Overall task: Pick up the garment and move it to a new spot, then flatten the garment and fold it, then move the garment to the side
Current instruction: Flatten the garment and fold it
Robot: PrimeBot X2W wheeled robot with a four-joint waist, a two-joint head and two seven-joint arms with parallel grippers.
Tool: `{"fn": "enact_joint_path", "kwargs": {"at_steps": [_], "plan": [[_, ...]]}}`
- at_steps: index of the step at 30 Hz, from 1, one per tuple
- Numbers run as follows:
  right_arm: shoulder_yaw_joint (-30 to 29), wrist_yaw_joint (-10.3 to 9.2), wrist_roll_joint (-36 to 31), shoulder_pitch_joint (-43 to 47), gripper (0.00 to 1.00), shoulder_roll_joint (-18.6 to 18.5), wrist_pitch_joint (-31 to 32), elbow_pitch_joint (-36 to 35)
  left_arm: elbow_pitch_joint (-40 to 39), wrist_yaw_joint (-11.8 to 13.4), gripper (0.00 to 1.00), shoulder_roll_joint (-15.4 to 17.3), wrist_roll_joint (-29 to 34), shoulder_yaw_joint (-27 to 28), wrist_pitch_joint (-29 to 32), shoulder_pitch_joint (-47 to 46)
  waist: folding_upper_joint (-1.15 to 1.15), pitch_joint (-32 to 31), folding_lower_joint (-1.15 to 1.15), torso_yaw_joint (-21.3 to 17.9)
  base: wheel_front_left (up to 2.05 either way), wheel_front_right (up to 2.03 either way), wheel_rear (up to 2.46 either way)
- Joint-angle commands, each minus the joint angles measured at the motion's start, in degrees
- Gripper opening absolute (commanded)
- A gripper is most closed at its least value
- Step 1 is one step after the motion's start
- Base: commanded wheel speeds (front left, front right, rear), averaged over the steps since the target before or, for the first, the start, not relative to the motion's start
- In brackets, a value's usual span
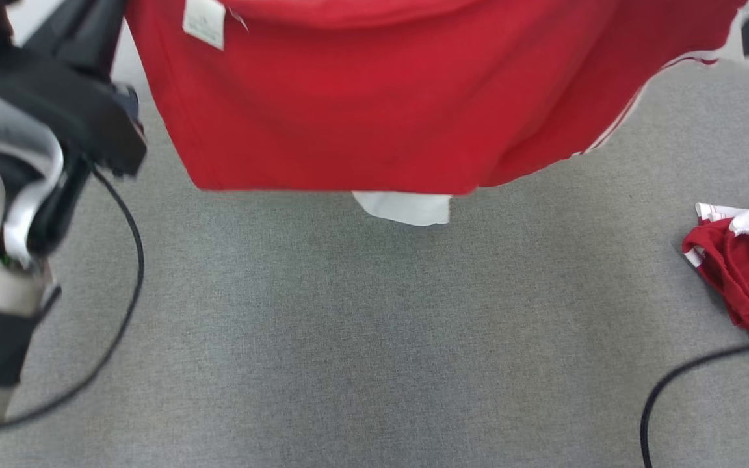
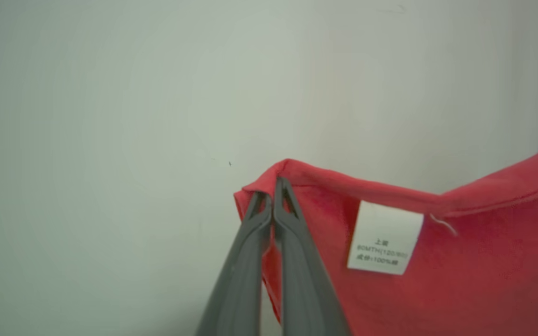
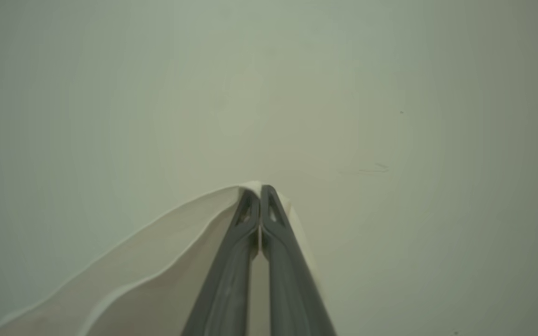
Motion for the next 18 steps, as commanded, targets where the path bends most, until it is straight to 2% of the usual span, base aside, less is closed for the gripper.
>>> {"fn": "enact_joint_path", "kwargs": {"at_steps": [1,5,11,12,16,18], "plan": [[1.4,-0.04,0.5,-2.6,0.00,0.3,-0.6,2.7,2.4,-0.5,0.00,-0.4,0.7,-0.1,-1.0,-2.7,-0.01,0.5,0.00,0.0,0.00,0.00,0.00],[4.7,-0.04,1.2,-10.1,0.00,1.5,-2.9,12.8,11.1,-0.9,0.00,-2.4,2.0,-0.3,-5.1,-9.5,-0.01,1.7,0.00,0.3,0.00,0.00,0.00],[4.6,-0.04,-1.3,-22.9,0.00,5.0,-9.2,29.4,26.7,-1.6,0.00,-6.0,5.2,-0.1,-16.2,-21.9,-0.01,3.6,0.00,0.9,0.00,0.00,0.00],[4.6,-0.04,-1.3,-22.9,0.00,5.0,-9.2,29.4,26.7,-1.6,0.00,-6.0,5.2,-0.1,-16.2,-21.9,-0.01,3.6,0.00,0.9,0.00,0.00,0.00],[2.6,-0.04,-2.5,-28.3,0.00,7.8,-10.3,35.4,33.7,-3.0,0.00,-8.8,5.0,0.3,-23.8,-28.6,-0.01,7.4,0.00,0.9,0.00,0.00,0.00],[3.0,-0.04,-2.5,-27.4,0.00,8.6,-10.3,34.1,35.6,-4.2,0.00,-9.9,4.9,-0.2,-27.1,-28.6,-0.01,8.8,0.00,1.0,0.00,0.00,0.00]]}}
